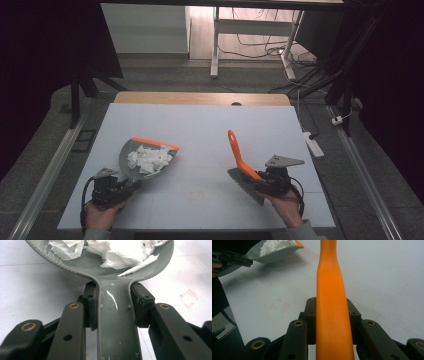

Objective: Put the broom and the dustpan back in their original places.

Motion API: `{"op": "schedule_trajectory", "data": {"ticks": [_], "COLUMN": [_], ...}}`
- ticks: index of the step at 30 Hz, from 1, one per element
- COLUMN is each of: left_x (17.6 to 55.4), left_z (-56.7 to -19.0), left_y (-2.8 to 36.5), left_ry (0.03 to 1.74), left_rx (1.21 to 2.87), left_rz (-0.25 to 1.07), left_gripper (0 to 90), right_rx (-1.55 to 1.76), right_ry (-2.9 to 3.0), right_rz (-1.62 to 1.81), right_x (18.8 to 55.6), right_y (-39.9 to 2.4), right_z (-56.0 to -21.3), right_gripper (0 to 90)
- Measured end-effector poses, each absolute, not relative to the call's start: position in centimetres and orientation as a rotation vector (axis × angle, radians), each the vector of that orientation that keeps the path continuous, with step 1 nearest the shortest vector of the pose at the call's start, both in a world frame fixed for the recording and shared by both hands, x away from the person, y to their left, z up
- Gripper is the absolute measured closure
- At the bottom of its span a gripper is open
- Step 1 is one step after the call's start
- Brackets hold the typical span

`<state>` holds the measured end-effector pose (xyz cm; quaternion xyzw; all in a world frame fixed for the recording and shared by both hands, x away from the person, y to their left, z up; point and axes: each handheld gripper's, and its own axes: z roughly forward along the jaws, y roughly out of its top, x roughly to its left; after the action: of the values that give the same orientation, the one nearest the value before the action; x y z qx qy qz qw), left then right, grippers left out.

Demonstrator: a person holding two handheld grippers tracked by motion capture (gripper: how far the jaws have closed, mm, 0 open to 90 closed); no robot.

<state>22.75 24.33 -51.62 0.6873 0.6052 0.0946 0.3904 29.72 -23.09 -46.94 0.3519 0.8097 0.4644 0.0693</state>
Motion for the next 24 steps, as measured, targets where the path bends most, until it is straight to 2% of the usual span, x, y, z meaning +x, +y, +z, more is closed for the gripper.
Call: {"op": "schedule_trajectory", "data": {"ticks": [24], "left_x": [23.5], "left_z": [-52.9], "left_y": [23.3], "left_ry": [1.721], "left_rx": [1.700], "left_rz": [0.290], "left_gripper": [61.4], "right_rx": [1.209], "right_ry": [2.507], "right_rz": [1.317], "right_x": [29.4], "right_y": [-24.1], "right_z": [-48.9], "right_gripper": [70.4]}}
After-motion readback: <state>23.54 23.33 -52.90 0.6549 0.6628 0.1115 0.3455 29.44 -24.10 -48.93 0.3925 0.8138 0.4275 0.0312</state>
